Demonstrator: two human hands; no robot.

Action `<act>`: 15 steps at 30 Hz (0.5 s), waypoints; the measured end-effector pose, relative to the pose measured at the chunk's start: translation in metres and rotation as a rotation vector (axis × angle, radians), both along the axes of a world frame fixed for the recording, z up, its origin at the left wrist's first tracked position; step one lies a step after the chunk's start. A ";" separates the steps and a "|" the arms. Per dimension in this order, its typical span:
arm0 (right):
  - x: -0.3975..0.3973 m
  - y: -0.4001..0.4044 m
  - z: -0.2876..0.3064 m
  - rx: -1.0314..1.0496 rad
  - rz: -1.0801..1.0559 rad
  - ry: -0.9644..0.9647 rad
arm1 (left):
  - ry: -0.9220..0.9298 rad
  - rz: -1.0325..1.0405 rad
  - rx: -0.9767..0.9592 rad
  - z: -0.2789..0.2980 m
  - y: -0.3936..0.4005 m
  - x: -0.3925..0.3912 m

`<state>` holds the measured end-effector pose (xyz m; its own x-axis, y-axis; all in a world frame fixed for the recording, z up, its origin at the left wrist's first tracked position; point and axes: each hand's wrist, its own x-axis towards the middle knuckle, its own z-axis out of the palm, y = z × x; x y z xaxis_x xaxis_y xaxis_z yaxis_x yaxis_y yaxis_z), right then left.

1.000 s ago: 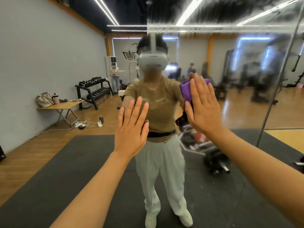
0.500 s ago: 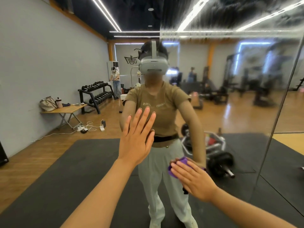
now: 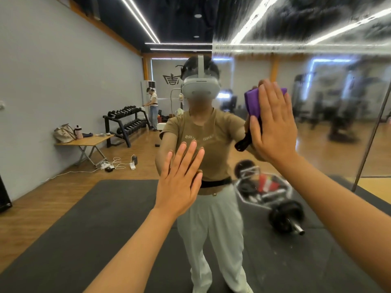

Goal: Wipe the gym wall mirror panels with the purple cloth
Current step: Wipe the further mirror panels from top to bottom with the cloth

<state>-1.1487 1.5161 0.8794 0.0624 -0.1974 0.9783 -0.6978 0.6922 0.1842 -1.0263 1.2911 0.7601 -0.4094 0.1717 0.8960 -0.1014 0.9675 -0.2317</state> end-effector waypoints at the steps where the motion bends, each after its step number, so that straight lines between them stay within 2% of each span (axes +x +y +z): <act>1: 0.001 0.000 -0.009 -0.003 0.003 0.014 | 0.001 0.002 0.001 -0.001 0.001 0.000; 5: 0.000 0.012 -0.099 0.157 0.038 0.015 | -0.003 -0.006 0.014 -0.001 0.002 -0.001; 10: -0.007 0.052 -0.247 0.670 -0.139 0.118 | -0.018 -0.009 0.034 -0.002 0.004 -0.003; 12: -0.007 0.061 -0.263 0.744 -0.190 0.135 | -0.027 -0.014 0.040 -0.002 0.004 -0.003; 15: -0.008 0.063 -0.240 0.818 -0.195 0.190 | -0.053 -0.045 0.049 0.000 0.002 0.000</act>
<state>-1.1566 1.5791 0.6393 0.1020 -0.8600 0.5000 -0.4874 0.3949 0.7787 -1.0263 1.2935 0.7603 -0.4498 0.1479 0.8808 -0.0463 0.9810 -0.1884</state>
